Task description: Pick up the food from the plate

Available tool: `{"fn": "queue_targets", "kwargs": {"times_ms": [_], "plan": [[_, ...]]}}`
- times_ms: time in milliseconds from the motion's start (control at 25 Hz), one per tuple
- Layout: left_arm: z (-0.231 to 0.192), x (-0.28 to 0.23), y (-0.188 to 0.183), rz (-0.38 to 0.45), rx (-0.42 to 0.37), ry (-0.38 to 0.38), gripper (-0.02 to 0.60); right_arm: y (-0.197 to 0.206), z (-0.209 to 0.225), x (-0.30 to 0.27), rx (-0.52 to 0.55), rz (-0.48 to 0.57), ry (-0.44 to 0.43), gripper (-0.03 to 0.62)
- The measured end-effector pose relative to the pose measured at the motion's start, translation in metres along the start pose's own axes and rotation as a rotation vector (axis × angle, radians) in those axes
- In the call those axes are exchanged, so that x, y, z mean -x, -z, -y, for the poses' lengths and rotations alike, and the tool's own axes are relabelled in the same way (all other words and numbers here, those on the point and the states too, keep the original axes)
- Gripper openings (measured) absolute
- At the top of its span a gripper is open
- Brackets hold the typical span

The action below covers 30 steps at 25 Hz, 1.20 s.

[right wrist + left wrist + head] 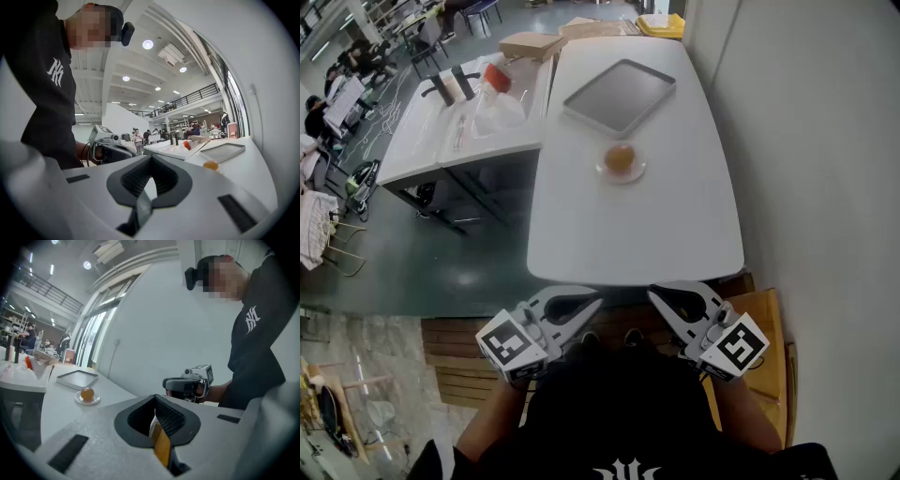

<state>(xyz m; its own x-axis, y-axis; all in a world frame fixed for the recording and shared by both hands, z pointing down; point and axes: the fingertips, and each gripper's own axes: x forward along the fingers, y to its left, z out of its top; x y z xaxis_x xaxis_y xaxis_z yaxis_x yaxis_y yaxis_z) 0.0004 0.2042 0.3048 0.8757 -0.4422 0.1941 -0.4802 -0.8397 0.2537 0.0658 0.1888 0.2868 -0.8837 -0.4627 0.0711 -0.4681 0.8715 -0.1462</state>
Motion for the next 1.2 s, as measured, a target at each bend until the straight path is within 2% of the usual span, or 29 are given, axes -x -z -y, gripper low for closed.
{"fn": "queue_targets", "kwargs": {"times_ms": [280,400,600,760,960,1200], "plan": [[0.004,-0.018,-0.007,0.022,-0.016,-0.034,0.008,-0.003,0.010,0.018,0.008,0.000,-0.018,0.002],[0.008,-0.030,-0.003,-0.006,-0.006,-0.038,0.008,-0.004,0.019,0.023,0.003,0.020,-0.017,0.002],[0.016,-0.043,-0.003,0.020,0.017,-0.047,0.008,-0.001,0.019,0.025,0.022,0.032,-0.078,0.003],[0.005,-0.043,0.005,-0.020,0.017,-0.099,0.008,0.006,0.029,0.026,0.018,0.041,-0.092,0.008],[-0.004,-0.044,-0.003,-0.055,0.012,-0.173,0.008,0.007,0.054,0.047,-0.012,0.065,-0.071,0.008],[-0.018,-0.043,-0.001,-0.075,0.011,-0.179,0.008,0.007,0.076,0.036,0.000,0.100,-0.081,0.009]]}}
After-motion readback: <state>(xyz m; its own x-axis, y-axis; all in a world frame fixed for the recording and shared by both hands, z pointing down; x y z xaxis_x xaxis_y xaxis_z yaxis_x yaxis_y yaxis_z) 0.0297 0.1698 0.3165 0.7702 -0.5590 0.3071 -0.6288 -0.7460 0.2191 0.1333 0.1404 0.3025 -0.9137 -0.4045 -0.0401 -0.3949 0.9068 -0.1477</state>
